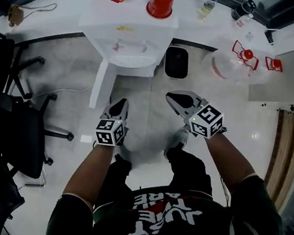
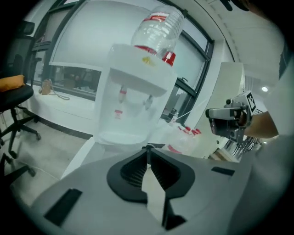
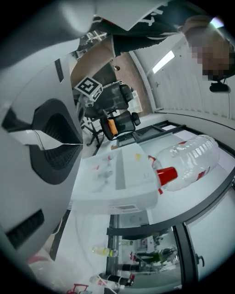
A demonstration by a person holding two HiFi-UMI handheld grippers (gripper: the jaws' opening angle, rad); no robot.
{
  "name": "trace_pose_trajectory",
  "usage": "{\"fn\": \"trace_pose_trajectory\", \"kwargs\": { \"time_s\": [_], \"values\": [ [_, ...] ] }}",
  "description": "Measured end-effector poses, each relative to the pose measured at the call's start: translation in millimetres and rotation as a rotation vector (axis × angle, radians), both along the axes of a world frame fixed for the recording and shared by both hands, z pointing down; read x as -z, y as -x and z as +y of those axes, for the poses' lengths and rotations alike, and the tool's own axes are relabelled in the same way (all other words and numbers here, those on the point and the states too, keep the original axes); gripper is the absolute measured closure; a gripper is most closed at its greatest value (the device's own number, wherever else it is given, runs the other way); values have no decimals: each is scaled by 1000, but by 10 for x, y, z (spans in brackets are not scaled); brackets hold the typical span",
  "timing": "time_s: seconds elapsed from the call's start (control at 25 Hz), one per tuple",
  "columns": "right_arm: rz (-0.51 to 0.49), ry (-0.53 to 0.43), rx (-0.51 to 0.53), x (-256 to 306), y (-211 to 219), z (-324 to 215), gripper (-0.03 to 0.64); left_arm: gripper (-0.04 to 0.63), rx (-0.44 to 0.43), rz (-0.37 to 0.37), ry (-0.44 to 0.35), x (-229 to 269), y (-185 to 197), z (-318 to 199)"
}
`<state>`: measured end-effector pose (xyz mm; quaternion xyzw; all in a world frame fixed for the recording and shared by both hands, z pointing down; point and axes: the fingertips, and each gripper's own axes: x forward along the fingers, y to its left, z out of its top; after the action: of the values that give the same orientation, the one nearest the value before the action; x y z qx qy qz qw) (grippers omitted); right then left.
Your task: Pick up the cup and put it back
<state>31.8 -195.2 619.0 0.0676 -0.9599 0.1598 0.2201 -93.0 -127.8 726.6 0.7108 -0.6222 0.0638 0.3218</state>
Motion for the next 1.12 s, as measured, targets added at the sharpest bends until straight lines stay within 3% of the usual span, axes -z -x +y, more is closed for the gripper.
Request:
{"fn": "trace_pose_trajectory", "kwargs": {
  "time_s": [0.32, 0.56, 0.88, 1.12],
  "values": [
    [12, -15, 21, -1624, 283, -230, 583, 476, 6, -52, 52, -1887, 204, -644],
    [53, -33, 32, -2566, 309, -278, 583, 397, -55, -120, 43, -2832, 312, -1035],
    [46, -78, 2, -3028, 429, -514, 583, 267, -106, -180, 32, -3705, 450, -1614],
    [46, -65, 2, -3078, 224, -538, 583, 178, -83, -226, 92, -4192, 622, -2110]
  ]
}}
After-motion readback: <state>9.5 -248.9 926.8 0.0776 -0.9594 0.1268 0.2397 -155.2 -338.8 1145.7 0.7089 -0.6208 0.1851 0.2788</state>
